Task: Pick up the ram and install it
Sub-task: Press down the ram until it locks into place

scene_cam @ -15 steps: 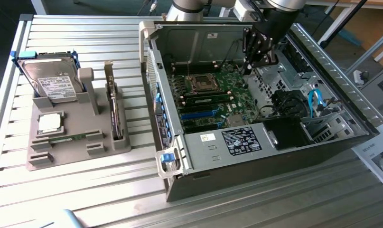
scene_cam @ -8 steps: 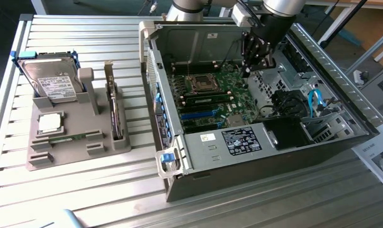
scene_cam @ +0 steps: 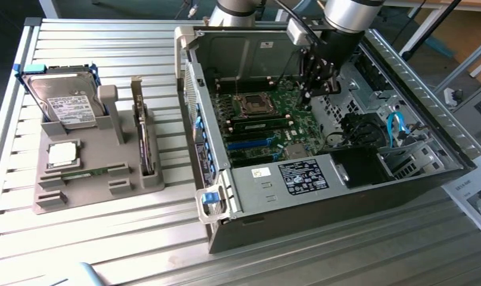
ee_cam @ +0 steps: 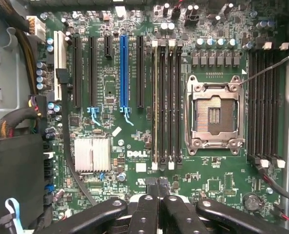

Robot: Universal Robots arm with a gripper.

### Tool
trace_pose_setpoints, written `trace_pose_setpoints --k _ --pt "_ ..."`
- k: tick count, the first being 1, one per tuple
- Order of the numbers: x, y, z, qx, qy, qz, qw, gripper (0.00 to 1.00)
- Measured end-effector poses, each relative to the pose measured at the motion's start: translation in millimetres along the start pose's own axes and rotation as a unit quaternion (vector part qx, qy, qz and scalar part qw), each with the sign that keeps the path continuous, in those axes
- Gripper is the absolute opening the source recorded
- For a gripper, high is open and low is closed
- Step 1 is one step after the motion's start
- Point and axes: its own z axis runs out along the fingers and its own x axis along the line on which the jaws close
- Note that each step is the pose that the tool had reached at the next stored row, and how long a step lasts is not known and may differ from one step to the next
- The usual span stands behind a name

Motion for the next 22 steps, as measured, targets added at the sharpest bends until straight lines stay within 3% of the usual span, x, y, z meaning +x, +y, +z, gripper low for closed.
trace_pose_setpoints --k 22 --pt "-0.8 1.1 39.7 0.0039 0.0000 0.000 1.0000 0.11"
